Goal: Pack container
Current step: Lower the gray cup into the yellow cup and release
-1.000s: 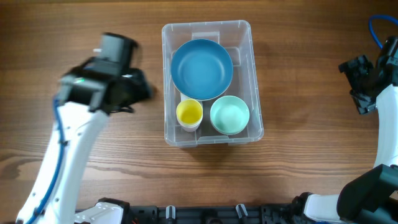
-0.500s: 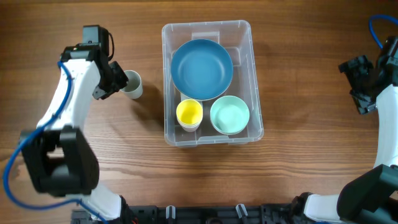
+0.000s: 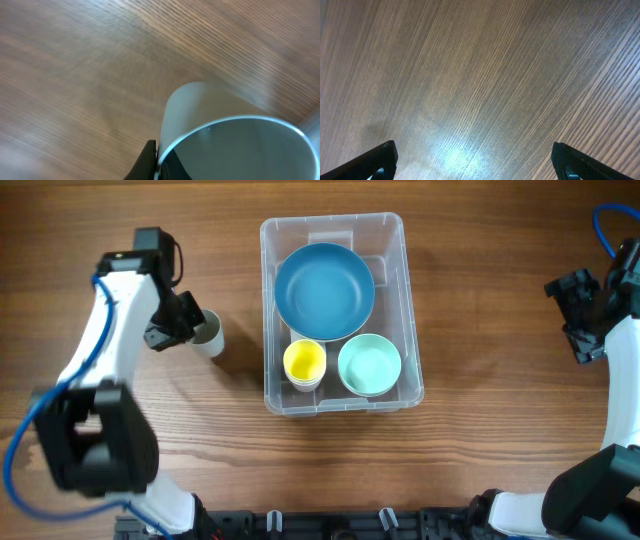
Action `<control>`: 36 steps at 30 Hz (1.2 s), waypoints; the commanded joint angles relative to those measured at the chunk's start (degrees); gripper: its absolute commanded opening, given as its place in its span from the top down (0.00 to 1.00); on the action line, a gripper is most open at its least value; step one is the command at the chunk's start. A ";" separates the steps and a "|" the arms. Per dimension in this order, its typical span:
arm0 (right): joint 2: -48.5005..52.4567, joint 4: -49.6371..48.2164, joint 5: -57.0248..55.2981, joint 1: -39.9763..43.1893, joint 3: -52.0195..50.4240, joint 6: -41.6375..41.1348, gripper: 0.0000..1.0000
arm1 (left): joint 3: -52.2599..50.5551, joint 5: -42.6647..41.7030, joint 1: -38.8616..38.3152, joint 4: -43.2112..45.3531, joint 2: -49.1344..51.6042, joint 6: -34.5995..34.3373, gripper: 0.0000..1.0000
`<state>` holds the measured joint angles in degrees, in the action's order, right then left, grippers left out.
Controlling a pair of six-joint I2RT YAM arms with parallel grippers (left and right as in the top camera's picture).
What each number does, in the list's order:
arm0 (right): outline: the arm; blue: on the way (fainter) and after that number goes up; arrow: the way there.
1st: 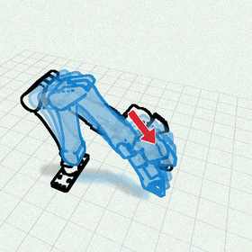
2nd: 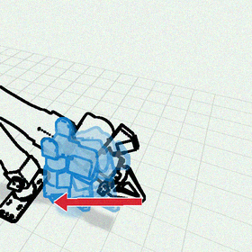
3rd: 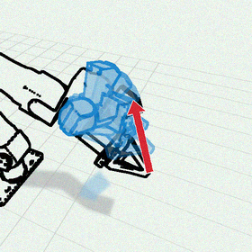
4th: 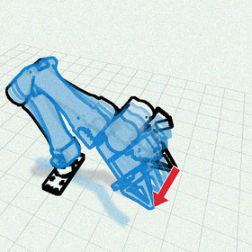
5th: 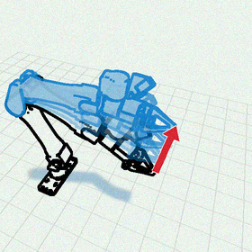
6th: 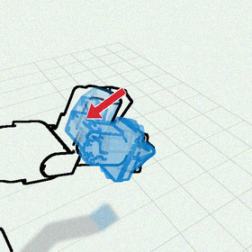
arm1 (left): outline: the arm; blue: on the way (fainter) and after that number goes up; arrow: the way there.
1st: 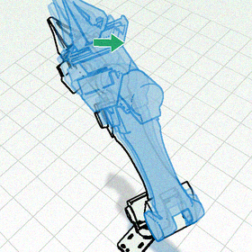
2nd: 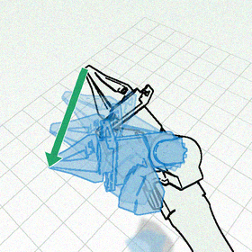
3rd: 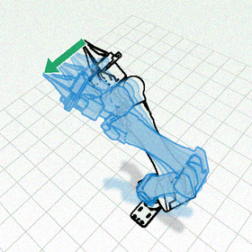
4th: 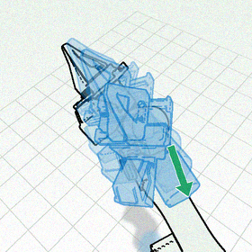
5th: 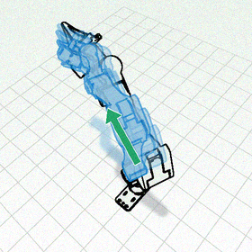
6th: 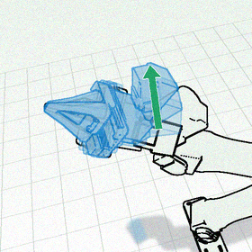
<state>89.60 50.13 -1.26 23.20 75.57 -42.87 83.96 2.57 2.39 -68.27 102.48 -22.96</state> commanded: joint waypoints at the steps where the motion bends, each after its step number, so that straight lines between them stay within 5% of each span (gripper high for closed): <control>1: 0.57 -0.13 0.26 0.07 0.15 -0.76 0.00 | 4.70 -1.92 -5.29 -3.45 -13.35 3.04 0.96; 10: 0.57 -0.13 0.26 0.07 0.15 -0.76 0.00 | 4.00 -1.14 -26.62 -4.07 -22.47 2.23 0.96; 19: 0.57 -0.13 0.26 0.07 0.15 -0.79 0.00 | -3.13 -0.66 -32.24 0.76 -14.64 0.04 0.95; 22: 0.57 -0.13 0.26 0.07 0.15 -0.79 0.00 | -3.06 -1.49 -32.96 0.94 -13.94 0.04 0.75; 23: 0.57 -0.13 0.26 0.07 0.17 -0.79 0.00 | -3.02 -1.70 -33.00 0.92 -14.49 0.02 0.56; 24: 0.57 -0.13 0.26 0.07 0.17 -0.79 0.00 | -3.02 -1.68 -32.98 1.01 -15.10 0.00 0.00; 36: 0.57 -0.13 0.26 0.07 0.15 -0.81 0.00 | 0.00 2.97 -32.98 4.31 -32.59 -2.67 0.00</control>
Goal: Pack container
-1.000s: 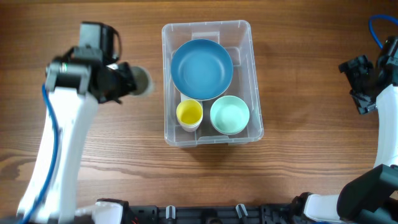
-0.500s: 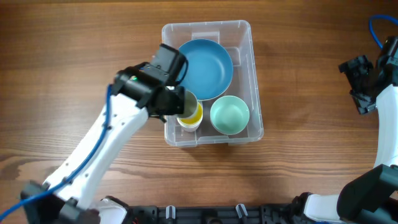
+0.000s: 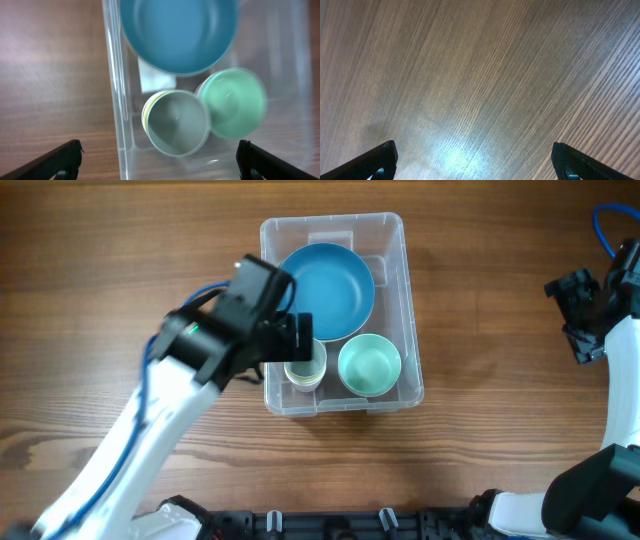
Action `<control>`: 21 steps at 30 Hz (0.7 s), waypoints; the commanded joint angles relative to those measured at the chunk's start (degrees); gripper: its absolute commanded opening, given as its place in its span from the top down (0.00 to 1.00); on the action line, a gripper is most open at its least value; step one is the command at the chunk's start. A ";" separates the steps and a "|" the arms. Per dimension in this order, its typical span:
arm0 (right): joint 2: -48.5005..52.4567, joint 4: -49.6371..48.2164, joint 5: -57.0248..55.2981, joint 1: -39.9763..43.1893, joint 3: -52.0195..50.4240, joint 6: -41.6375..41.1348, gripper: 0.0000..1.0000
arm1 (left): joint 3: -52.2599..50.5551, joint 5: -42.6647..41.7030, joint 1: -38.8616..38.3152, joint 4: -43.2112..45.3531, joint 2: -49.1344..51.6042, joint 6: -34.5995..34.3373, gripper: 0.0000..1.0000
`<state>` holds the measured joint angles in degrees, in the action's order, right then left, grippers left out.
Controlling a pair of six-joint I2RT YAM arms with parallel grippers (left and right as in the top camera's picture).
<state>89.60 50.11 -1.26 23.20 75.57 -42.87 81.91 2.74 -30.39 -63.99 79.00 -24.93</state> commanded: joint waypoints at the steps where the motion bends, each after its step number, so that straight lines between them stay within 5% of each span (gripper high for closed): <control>1: 0.57 -0.11 0.26 0.07 0.15 -0.76 0.00 | 2.05 2.93 -0.20 -0.39 -10.86 -0.81 0.00; 13: 0.57 -0.11 0.26 0.07 0.15 -0.76 0.00 | -2.47 13.88 -0.20 -3.52 -26.73 2.25 0.00; 17: 0.57 -0.11 0.26 0.07 0.15 -0.79 0.00 | -12.87 15.72 3.26 8.37 -31.78 2.23 0.00; 21: 0.57 -0.11 0.26 0.07 0.15 -0.79 0.00 | -27.08 6.25 12.92 21.57 -38.93 2.25 0.00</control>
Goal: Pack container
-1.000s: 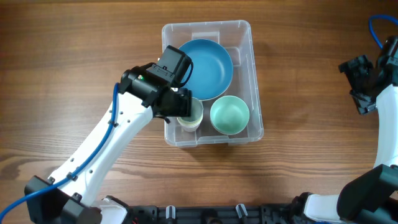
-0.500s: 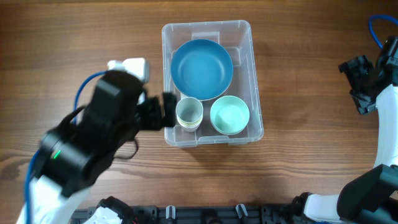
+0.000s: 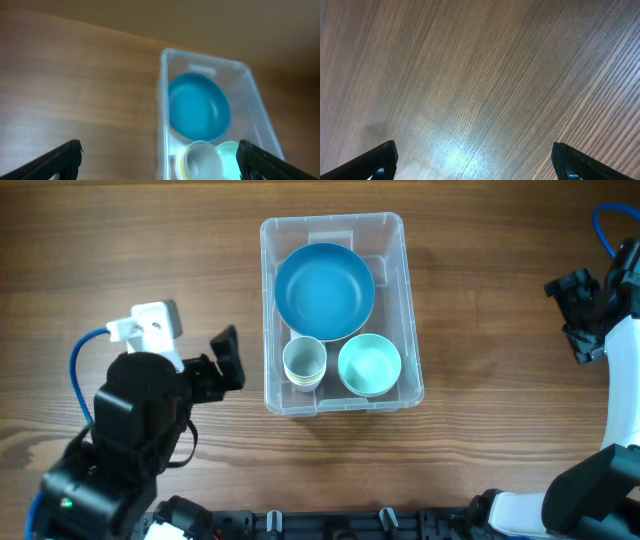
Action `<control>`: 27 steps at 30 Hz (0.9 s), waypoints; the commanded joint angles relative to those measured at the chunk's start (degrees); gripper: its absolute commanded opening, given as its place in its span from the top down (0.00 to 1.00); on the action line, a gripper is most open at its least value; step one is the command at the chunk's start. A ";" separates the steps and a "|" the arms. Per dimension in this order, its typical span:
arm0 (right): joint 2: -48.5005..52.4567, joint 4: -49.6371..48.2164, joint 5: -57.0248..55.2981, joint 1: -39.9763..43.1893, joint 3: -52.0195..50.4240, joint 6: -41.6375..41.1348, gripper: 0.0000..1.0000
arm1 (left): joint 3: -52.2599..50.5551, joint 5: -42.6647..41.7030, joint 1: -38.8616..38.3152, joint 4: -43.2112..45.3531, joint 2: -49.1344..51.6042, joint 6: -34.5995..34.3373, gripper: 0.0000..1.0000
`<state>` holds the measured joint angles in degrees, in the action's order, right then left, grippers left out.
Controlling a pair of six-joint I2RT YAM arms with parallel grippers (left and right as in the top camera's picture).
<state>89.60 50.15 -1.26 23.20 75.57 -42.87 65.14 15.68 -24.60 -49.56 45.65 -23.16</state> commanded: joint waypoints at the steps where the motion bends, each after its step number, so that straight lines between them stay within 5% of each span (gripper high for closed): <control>1: 0.57 -0.15 0.26 0.07 0.15 -0.79 0.00 | -13.70 -9.25 9.66 9.79 -7.34 0.46 0.00; 6: 0.57 -0.15 0.26 0.07 0.15 -0.79 0.00 | -30.45 -15.08 18.93 17.73 -19.08 0.48 0.00; 14: 0.57 -0.17 0.26 0.07 0.15 -0.79 0.00 | -46.84 -14.53 19.63 18.01 -35.28 3.32 0.00; 27: 0.57 -0.15 0.26 0.07 0.15 -0.79 0.00 | -52.96 -13.70 20.13 18.71 -45.03 3.28 0.00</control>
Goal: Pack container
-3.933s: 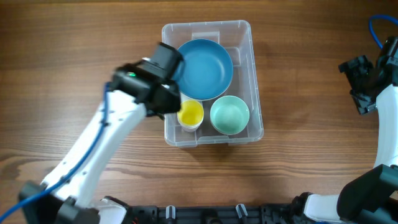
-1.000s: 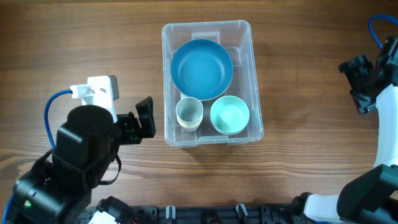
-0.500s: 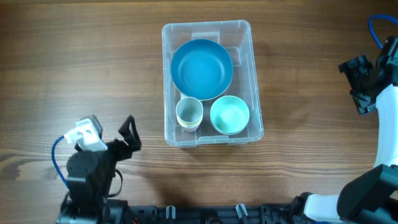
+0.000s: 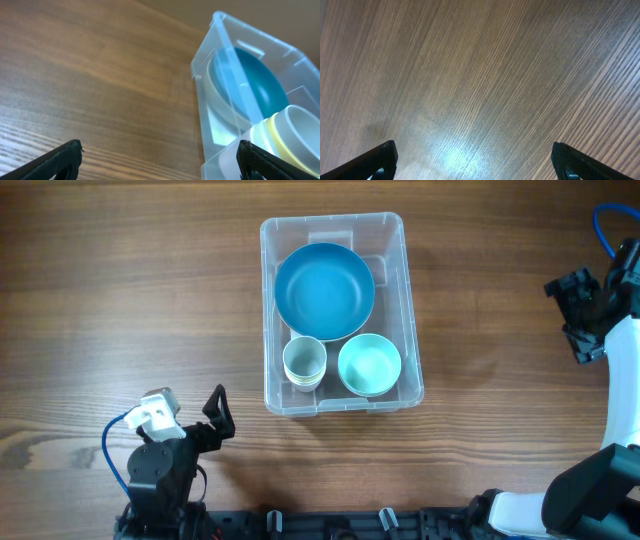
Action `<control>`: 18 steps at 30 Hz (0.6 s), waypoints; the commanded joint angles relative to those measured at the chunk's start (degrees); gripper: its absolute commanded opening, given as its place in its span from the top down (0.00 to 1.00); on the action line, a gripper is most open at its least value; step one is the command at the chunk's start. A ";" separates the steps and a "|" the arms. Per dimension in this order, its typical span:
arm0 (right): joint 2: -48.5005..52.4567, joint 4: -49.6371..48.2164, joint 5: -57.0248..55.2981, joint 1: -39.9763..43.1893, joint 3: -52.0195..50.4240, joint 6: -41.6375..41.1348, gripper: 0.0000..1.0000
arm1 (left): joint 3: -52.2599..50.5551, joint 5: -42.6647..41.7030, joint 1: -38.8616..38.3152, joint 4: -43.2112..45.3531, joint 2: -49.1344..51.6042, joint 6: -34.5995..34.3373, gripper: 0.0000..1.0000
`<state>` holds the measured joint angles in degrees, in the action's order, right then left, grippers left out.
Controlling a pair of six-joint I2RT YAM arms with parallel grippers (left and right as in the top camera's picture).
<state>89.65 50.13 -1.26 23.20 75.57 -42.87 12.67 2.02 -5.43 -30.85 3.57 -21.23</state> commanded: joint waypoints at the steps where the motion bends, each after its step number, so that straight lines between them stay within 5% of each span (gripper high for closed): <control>1: 0.52 -0.13 0.26 0.07 0.17 -0.79 0.00 | -0.46 -0.04 1.64 0.00 -3.41 1.36 0.00; 18: 0.52 -0.13 0.26 0.07 0.15 -0.79 0.00 | -0.48 -0.04 3.43 -13.62 -3.41 1.36 0.00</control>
<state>89.65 50.13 -1.26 23.20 75.57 -42.87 12.47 2.02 -2.44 -44.29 0.80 -21.02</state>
